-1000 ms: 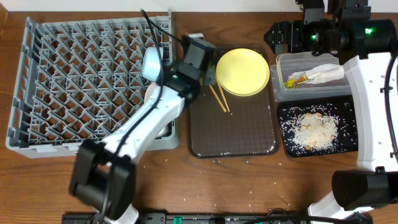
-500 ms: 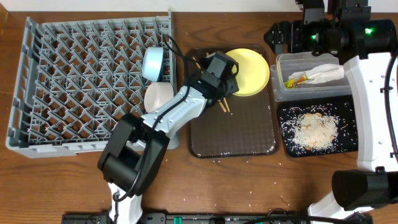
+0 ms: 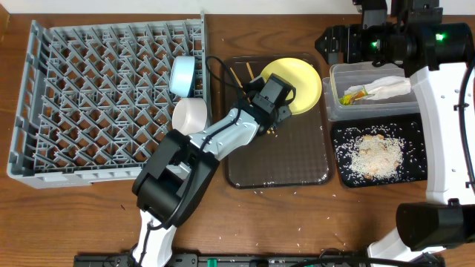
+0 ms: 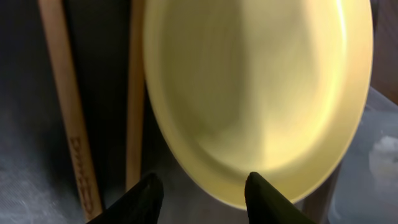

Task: Sort waste into correct bins and load items into the dishwasher
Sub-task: 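Reach the left gripper to the yellow plate and grasp its edge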

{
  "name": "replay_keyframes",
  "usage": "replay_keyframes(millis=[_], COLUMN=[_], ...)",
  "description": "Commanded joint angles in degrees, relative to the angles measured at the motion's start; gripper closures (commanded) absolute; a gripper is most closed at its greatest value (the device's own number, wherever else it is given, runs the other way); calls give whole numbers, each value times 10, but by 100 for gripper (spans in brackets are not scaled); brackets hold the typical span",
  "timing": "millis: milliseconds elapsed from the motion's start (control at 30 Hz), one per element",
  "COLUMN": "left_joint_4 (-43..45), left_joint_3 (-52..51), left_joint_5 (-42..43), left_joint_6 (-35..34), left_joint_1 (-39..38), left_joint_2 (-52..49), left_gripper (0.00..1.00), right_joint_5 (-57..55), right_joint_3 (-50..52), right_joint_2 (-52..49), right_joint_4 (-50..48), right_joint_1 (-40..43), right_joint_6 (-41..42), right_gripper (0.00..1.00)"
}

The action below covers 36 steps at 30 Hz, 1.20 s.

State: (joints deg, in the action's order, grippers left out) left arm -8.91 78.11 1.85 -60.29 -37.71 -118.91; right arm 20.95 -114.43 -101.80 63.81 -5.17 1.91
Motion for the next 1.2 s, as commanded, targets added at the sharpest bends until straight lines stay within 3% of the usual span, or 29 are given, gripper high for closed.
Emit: replay_keyframes(millis=[0,367,567,867,1167], left_joint_4=[6,35,35,21,22], left_joint_3=[1,1,1,1,1], left_joint_5=[-41,-53,-54,-53,-53], left_joint_6=[-14,-16,-16,-16,-15], left_joint_1=[1,-1,-2,-1,0], left_joint_2=[-14,-32,-38,-47,-47], left_gripper=[55,57,64,91,92], right_joint_5=[-2,-2,-2,-2,-2], right_joint_3=[-6,-6,-6,-6,-6], right_joint_2=[1,1,1,1,1], right_joint_4=[1,1,1,1,1], right_joint_1=[-5,-5,-5,-5,-5], right_joint_6=[2,2,2,2,2], right_gripper=[1,1,1,1,1])
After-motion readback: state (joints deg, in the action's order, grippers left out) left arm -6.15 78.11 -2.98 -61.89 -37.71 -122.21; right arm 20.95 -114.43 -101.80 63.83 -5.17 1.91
